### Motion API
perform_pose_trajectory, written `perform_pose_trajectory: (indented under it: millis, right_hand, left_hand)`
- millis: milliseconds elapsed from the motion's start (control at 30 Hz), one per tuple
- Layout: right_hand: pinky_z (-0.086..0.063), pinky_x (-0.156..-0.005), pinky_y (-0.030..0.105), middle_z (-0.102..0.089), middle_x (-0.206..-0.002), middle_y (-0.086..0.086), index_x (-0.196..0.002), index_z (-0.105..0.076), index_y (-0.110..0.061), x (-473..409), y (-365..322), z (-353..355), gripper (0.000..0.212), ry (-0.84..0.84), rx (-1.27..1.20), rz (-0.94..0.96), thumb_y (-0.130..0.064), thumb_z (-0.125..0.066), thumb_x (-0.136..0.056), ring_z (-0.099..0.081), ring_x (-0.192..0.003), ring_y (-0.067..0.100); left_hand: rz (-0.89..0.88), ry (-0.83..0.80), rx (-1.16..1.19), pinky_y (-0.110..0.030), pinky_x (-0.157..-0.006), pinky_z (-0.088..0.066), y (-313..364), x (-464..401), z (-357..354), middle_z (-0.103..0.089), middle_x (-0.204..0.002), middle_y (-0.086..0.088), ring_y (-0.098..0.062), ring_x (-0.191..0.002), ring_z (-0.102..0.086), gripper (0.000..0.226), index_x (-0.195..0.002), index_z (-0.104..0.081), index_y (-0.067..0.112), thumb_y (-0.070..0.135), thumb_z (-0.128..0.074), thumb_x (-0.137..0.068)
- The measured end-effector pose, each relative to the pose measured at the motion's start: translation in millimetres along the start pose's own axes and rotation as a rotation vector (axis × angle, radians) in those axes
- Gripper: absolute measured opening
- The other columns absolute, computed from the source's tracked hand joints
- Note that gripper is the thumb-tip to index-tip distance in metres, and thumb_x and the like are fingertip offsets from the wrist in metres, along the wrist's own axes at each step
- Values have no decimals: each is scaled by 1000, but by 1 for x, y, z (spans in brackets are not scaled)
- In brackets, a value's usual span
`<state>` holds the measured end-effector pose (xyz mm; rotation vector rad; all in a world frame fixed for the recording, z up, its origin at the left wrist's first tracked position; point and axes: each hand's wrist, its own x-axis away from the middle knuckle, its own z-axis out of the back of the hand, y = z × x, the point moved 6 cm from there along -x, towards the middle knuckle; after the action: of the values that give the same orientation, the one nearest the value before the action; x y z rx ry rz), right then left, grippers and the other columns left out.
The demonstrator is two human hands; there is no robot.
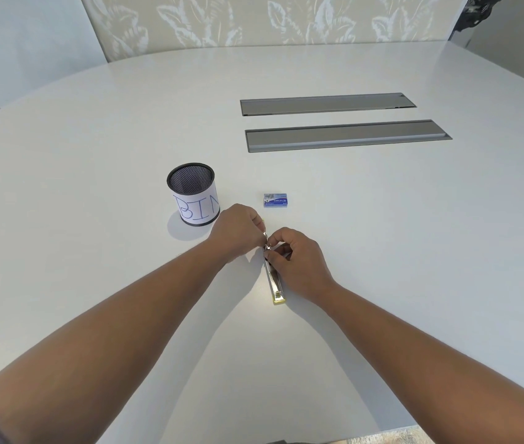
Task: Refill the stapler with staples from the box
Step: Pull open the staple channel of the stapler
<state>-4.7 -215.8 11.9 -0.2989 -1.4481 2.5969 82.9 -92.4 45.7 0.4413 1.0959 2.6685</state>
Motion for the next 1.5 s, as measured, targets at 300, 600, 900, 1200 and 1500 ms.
perform_pose_trajectory:
  millis: [300,600,900,1200,1500]
  right_hand:
    - [-55,-70,34,-67,-77,-10,-86,-65,-28,0,-1,1,14,-6,-1,-8,-15,-69,-85,-61,-67,7]
    - [-57,-74,37,-67,-79,-9,-88,-64,-29,1,-2,1,15,-4,0,-4,-15,-69,-85,-64,-70,9]
    - [-55,-68,33,-67,-74,-10,-87,-63,-31,2,-1,0,18,-9,8,-6,-13,-67,-84,-64,-65,5]
    - [-54,-70,34,-66,-76,-10,-88,-64,-29,1,0,0,14,-9,23,-4,-15,-68,-84,-61,-64,4]
    - [-52,-69,30,-66,-74,-9,-88,-66,-26,0,1,1,13,-12,3,-6,-14,-69,-84,-60,-62,2]
  left_hand:
    - [-1,-76,7,-34,-63,-56,1,-4,-1,-76,-89,-9,-24,-75,-68,13,-74,-71,12,3,-79,-68]
    - [-50,-83,205,-18,-44,-39,-20,1,-1,-61,-58,1,-10,-49,-50,15,-74,-69,7,9,-84,-74]
    - [-151,-85,52,-21,-56,-52,-12,0,-3,-73,-72,8,0,-62,-63,14,-81,-75,17,21,-86,-72]
    - [-2,-211,-25,-33,-63,-43,3,-3,-3,-59,-68,-10,-23,-64,-50,52,-31,-49,23,-7,-68,-69]
    - [27,-261,88,-36,-69,-53,1,-6,-3,-61,-74,-17,-26,-66,-55,50,-33,-54,21,-13,-65,-68]
